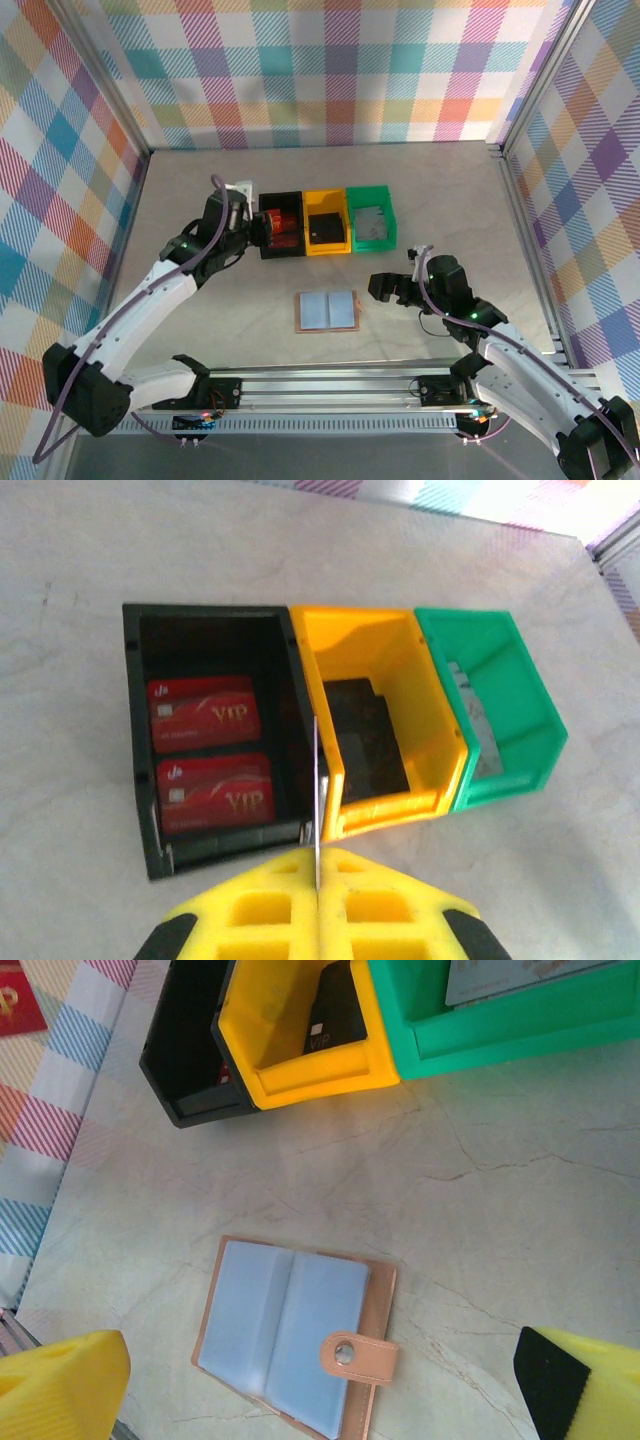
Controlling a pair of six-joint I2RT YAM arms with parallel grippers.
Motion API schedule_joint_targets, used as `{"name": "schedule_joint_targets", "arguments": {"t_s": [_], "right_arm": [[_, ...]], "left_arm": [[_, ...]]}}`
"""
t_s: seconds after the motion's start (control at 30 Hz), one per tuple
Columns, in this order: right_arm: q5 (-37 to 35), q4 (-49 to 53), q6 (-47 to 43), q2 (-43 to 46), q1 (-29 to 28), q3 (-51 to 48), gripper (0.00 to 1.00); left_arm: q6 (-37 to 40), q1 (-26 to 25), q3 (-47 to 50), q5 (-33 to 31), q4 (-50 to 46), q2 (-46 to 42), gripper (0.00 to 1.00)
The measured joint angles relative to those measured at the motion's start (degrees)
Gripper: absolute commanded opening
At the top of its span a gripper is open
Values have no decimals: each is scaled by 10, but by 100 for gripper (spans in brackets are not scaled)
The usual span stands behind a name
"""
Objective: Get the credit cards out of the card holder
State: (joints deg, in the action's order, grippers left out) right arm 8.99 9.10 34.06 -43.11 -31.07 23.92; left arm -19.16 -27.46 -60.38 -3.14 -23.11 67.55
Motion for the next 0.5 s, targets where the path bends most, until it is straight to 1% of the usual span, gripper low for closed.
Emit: {"name": "schedule_joint_targets", "arguments": {"t_s": [0.2, 0.5], "right_arm": [[2, 0, 0, -16, 0, 0, 99], [14, -9, 0, -17, 0, 0, 99]], "left_arm": [[10, 30, -23, 27, 25, 77, 0], [10, 39, -53, 36, 42, 146, 0]]}}
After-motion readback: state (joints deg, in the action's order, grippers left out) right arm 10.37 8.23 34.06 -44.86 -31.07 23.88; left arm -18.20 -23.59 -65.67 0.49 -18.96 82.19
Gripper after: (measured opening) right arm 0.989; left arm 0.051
